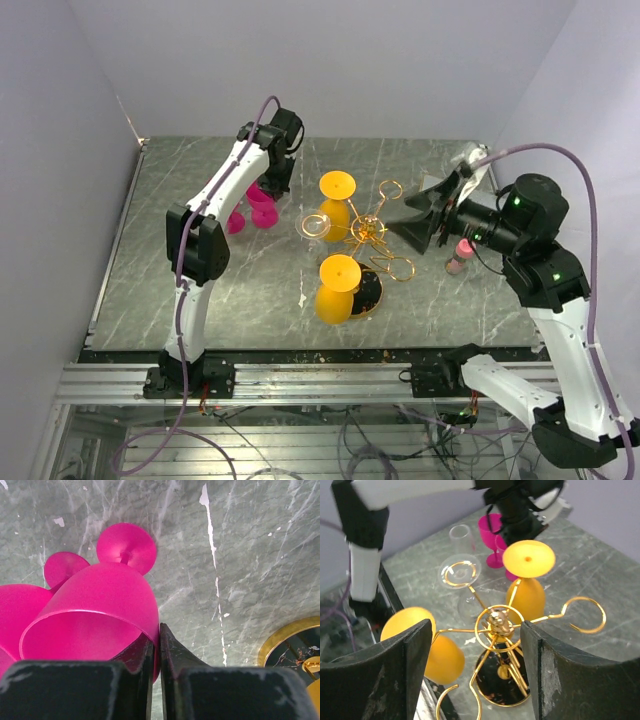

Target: Take the wine glass off the wine glass rack

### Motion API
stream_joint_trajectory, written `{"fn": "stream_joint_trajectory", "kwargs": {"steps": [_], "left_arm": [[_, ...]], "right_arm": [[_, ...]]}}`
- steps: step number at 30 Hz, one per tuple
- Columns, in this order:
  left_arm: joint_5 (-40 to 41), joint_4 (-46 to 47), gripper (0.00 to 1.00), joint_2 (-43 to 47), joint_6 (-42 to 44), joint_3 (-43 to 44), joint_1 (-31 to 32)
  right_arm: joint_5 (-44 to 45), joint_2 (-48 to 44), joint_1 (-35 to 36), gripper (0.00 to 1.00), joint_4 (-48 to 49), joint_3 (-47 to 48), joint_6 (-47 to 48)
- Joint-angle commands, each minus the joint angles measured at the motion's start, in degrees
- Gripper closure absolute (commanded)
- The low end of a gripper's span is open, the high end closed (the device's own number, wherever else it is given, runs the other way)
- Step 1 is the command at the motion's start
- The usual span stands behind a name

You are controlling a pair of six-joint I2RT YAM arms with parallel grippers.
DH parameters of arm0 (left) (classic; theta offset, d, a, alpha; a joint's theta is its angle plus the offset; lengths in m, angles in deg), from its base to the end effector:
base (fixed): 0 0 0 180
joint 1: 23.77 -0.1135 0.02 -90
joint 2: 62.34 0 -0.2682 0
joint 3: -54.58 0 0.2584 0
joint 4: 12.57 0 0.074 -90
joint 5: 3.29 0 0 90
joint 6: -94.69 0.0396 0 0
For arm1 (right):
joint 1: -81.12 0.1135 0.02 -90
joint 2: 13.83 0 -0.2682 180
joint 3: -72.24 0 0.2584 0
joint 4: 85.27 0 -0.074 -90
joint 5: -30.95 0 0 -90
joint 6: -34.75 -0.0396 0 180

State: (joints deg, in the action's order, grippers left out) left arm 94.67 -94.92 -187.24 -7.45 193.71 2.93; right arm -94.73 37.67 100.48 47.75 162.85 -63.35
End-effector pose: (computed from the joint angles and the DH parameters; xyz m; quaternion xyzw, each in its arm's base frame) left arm 0.4189 -0.2045 0.2919 0.1110 0.9732 0.0013 0.2012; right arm 0.1421 0.0744 0.4719 -0.2707 0.6945 0.3728 0.5526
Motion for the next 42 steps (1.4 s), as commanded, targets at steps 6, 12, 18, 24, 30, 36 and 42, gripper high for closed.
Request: {"fn": "stream_joint_trajectory", "kwargs": {"steps": [6,12,18,24,30,36,42], "left_arm": [[0.81,-0.49,0.68,0.09,1.24,0.81,0.70],[0.75,0.70,0.53,3.14,0.76,0.52,0.86],[-0.59,0.42,0.44,7.91,0.16,-0.14,1.31],[-3.20,2.97,0.38,16.65,-1.59,-5.07,1.81],[-4.33,4.27,0.36,25.17,-3.09,-9.45,2.74],[-6.28,5.40,0.36,32.10,-4.57,-13.52,3.22],[-5.87,5.02,0.35,36.38,-5.08,-15.39,3.50]], "right_arm": [[-3.28,-2.35,14.41,0.26,-8.18,-1.19,40.94],[-1.40,0.21,25.77,0.24,-17.93,-1.57,64.29],[2.33,0.31,33.22,0.30,-16.20,-6.90,71.38],[4.27,-0.33,35.37,0.42,-10.32,-11.49,74.06],[3.99,-0.26,35.75,0.46,-6.60,-13.32,74.35],[2.69,0.16,35.85,0.52,-4.95,-13.36,74.19],[1.16,0.83,35.91,0.62,-5.31,-11.92,73.20]]}}
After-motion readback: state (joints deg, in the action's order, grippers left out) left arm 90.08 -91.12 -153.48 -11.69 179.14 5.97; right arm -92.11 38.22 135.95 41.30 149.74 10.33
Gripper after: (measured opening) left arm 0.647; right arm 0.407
